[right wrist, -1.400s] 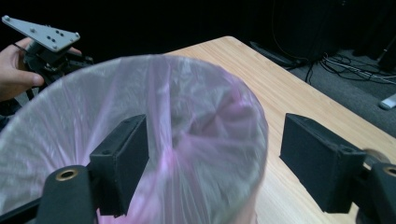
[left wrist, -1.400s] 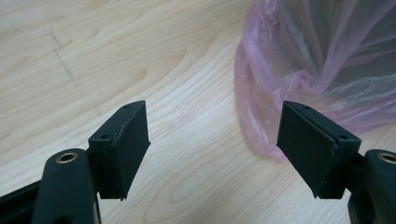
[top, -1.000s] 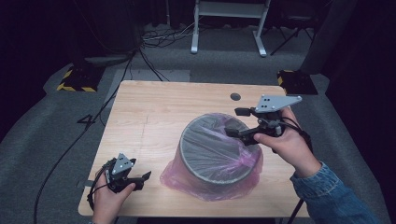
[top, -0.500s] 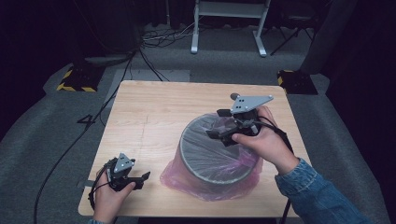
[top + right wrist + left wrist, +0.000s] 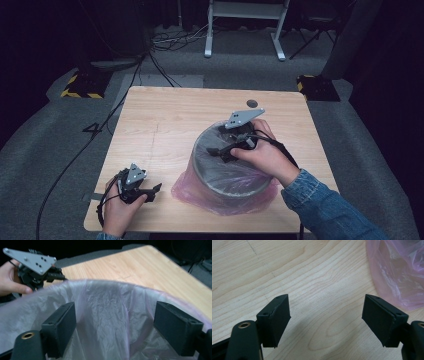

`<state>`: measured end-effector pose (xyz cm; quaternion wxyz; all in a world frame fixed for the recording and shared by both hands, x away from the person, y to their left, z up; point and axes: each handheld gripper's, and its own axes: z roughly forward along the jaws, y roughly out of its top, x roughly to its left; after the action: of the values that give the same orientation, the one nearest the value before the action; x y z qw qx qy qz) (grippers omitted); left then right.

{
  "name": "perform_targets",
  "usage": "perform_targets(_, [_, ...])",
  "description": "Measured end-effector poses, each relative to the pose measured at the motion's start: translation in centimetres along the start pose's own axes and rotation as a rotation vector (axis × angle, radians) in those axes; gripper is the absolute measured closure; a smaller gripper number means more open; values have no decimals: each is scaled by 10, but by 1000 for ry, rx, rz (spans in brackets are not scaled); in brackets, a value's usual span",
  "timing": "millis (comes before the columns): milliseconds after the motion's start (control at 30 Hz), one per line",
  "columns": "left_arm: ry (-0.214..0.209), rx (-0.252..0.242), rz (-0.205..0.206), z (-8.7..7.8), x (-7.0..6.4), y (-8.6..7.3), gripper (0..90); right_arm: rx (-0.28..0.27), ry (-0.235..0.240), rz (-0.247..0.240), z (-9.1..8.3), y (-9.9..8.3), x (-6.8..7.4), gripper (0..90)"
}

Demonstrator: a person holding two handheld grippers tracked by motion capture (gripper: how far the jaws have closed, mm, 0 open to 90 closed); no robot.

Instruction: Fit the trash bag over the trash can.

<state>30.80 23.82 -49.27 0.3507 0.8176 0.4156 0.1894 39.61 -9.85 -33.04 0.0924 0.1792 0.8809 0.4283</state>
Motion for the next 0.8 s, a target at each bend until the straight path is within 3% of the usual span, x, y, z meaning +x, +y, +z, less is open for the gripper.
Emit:
perform_targets(500, [-7, 4, 8, 3, -2, 0, 225, 202, 14, -2, 40, -16, 2, 172])
perform_targets(667, [-9, 6, 4, 3, -3, 0, 225, 295, 30, -18, 51, -22, 2, 178])
perform_targets(800, [-12, 9, 13, 4, -3, 1, 225, 359, 36, -2, 59, -29, 1, 183])
